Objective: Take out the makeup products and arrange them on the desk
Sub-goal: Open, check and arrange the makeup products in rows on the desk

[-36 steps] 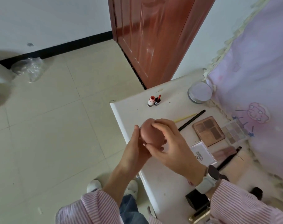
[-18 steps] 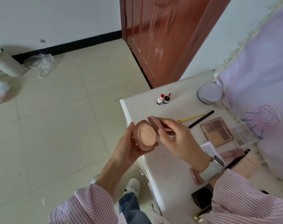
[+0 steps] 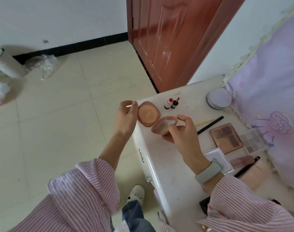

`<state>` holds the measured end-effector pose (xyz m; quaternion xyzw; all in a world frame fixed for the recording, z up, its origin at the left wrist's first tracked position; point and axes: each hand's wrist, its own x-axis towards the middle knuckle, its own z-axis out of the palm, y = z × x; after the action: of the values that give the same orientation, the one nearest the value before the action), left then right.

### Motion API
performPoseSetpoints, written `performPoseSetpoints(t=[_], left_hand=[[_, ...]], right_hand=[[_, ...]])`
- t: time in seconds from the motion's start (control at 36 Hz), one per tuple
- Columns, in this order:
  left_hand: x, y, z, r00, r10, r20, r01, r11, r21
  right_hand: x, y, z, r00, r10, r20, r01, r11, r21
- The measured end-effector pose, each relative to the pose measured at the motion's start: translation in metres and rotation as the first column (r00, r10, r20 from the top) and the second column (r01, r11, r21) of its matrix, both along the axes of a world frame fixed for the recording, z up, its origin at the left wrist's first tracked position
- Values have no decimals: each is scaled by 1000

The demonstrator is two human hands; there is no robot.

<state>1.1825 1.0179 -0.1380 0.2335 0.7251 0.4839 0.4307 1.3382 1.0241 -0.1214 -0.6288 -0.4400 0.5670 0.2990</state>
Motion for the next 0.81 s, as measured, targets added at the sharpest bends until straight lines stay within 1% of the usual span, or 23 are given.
performPoseSetpoints(t=[0.06, 0.17, 0.22, 0.28, 0.36, 0.47, 0.56, 0.64, 0.69, 0.75, 0.78, 0.81], left_hand=[[1, 4, -4, 999, -34, -37, 34, 999, -24], [1, 10, -5, 993, -113, -24, 113, 993, -31], [0, 13, -5, 991, -134, -26, 133, 991, -17], [1, 14, -5, 987, -148, -57, 148, 989, -5], [4, 11, -7, 980, -156, -120, 159, 987, 19], [8, 3, -14, 968, -140, -211, 149, 989, 27], [13, -6, -16, 961, -107, -255, 123, 991, 49], [18, -13, -20, 920, -107, -376, 135, 990, 48], [19, -17, -26, 882, -151, -447, 166, 986, -5], [21, -22, -35, 852, -234, -468, 209, 972, -105], [21, -25, -39, 841, -272, -468, 229, 962, -148], [22, -29, -44, 830, -307, -466, 251, 951, -180]], right_hand=[[-5, 1, 0, 999, 21, -43, -21, 1000, -2], [-14, 4, 3, 992, 43, -122, -39, 999, 38], [-17, 6, 3, 992, 39, -119, -33, 998, 47], [-18, 6, 4, 993, 56, -99, -51, 997, 55], [-18, 7, 4, 994, 107, -24, -105, 991, 87], [-10, 8, 2, 976, 120, 182, -148, 977, 152], [2, 10, 1, 946, 148, 288, -202, 965, 168], [20, 21, 5, 912, 101, 397, -208, 949, 238], [37, 38, 6, 848, 29, 529, -233, 917, 323], [56, 60, 2, 742, -38, 670, -309, 867, 391], [64, 72, -2, 666, -35, 745, -369, 853, 369], [73, 84, -7, 571, -8, 821, -423, 854, 303]])
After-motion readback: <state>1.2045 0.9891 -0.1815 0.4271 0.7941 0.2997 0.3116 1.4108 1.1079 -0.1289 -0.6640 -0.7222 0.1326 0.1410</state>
